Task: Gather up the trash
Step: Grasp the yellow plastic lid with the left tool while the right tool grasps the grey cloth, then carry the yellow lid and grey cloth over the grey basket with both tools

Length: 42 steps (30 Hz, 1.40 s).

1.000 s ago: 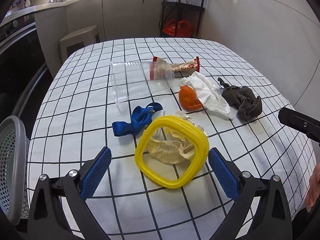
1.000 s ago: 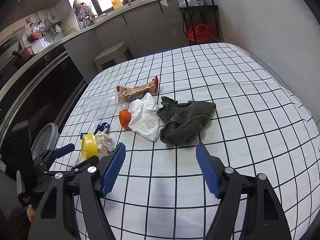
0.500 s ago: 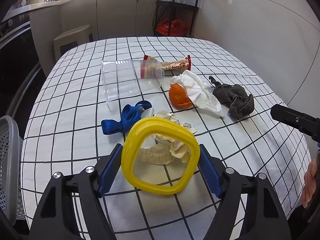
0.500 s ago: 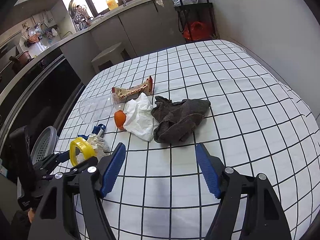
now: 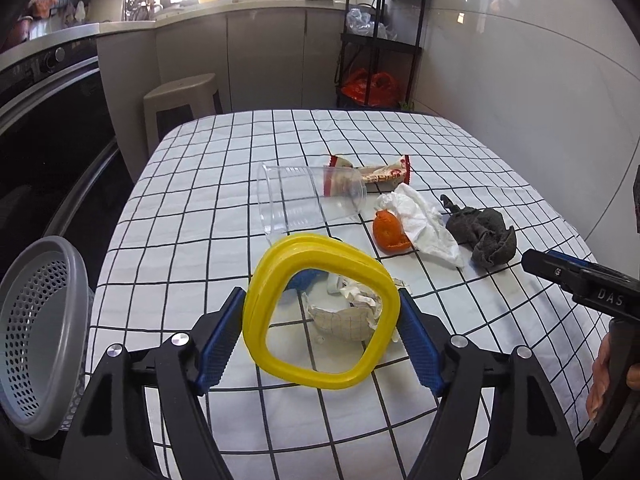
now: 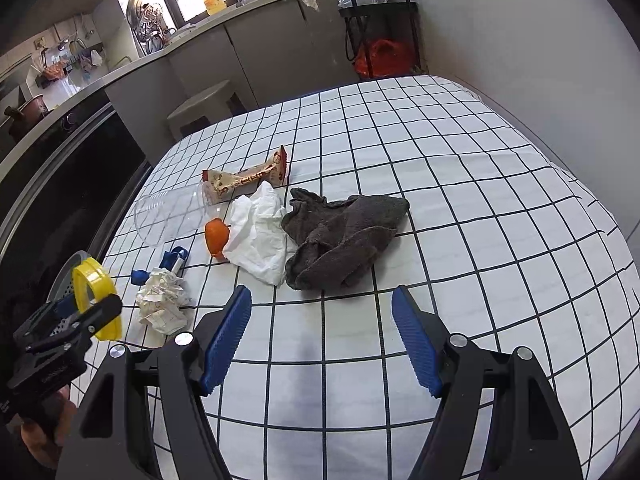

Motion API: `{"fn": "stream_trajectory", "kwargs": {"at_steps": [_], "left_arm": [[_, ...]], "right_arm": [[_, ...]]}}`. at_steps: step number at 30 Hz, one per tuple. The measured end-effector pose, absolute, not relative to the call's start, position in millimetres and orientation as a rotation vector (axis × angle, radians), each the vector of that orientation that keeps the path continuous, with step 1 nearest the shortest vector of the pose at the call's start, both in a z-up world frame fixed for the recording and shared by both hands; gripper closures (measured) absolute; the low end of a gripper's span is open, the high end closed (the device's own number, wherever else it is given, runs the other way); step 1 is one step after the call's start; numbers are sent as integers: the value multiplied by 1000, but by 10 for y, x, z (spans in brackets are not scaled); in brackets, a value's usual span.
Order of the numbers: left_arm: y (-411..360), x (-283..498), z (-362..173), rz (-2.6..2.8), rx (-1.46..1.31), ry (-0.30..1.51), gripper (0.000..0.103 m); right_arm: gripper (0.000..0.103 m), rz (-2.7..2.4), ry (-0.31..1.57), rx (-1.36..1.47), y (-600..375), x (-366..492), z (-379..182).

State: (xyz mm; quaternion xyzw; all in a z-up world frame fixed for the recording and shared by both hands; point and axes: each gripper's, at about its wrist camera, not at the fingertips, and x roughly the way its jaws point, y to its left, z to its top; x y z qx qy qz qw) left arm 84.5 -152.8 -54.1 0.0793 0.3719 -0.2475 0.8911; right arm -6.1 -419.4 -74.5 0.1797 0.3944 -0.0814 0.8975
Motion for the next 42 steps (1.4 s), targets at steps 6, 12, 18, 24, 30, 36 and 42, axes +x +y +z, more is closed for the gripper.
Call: {"fn": "stream_trajectory", "kwargs": {"at_steps": [6, 12, 18, 24, 30, 36, 42], "left_arm": [[-1454, 861, -455, -497, 146, 749, 31], [-1396, 858, -414, -469, 155, 724, 31], [-1336, 929, -452, -441, 143, 743, 31], [-1329, 959, -481, -428, 139, 756, 31], [-1314, 957, -489, -413, 134, 763, 31], [-1239, 929, -425, -423, 106, 769, 31], [-1082, 824, -258, -398, 107, 725, 31]], "right_arm": [[33, -203, 846, 349, -4220, 207, -838], [33, -257, 897, 303, -4191, 454, -932], [34, -291, 930, 291, -4178, 548, -1033], [58, -300, 919, 298, -4209, 543, -1029], [71, -271, 885, 298, -4188, 463, -918], [72, -255, 797, 308, -4132, 257, -655], [72, -215, 709, 331, -4012, 9, -368]]}}
